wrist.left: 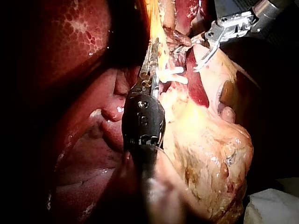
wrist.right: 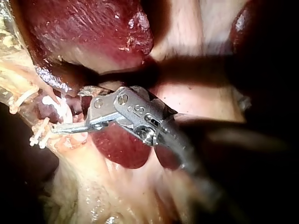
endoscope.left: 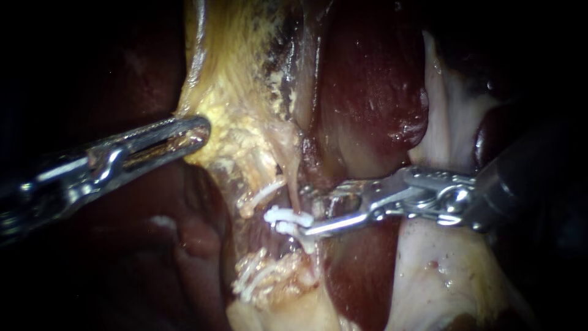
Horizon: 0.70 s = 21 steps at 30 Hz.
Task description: Going back second clip right tube
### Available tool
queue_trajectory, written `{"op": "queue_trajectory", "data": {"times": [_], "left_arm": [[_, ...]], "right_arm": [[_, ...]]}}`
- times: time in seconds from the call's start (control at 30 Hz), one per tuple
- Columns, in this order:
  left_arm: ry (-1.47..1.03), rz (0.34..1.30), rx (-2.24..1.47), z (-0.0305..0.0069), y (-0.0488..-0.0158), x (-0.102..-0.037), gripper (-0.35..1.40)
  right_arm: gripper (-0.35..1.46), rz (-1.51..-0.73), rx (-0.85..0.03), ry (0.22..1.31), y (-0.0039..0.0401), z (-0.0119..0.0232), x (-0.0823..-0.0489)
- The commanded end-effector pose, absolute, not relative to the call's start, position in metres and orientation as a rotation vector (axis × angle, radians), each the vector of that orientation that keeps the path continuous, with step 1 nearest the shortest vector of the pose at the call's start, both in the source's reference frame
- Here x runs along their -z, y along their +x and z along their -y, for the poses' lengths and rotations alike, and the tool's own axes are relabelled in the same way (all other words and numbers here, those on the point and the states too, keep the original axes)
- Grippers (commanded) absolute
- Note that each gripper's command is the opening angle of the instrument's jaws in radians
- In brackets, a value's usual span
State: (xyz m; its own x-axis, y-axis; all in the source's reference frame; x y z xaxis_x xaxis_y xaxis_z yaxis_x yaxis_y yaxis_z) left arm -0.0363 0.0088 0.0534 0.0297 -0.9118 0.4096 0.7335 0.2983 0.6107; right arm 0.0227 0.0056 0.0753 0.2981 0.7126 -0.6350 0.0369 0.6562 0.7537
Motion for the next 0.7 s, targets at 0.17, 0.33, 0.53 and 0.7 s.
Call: {"op": "queue_trajectory", "data": {"times": [0.17,0.33,0.53,0.7], "left_arm": [[0.258,0.854,1.289,-0.0088,-0.0363,-0.0535,-0.35],[0.258,0.854,1.289,-0.0088,-0.0362,-0.0535,-0.35],[0.258,0.854,1.289,-0.0088,-0.0362,-0.0535,-0.35],[0.256,0.855,1.288,-0.0088,-0.0363,-0.0540,-0.35]], "right_arm": [[0.60,-1.240,-0.399,0.683,0.0211,-0.0062,-0.0741],[0.60,-1.276,-0.289,0.605,0.0206,-0.0064,-0.0732],[0.60,-1.301,-0.208,0.547,0.0200,-0.0067,-0.0714],[0.60,-1.304,-0.197,0.536,0.0200,-0.0070,-0.0709]]}}
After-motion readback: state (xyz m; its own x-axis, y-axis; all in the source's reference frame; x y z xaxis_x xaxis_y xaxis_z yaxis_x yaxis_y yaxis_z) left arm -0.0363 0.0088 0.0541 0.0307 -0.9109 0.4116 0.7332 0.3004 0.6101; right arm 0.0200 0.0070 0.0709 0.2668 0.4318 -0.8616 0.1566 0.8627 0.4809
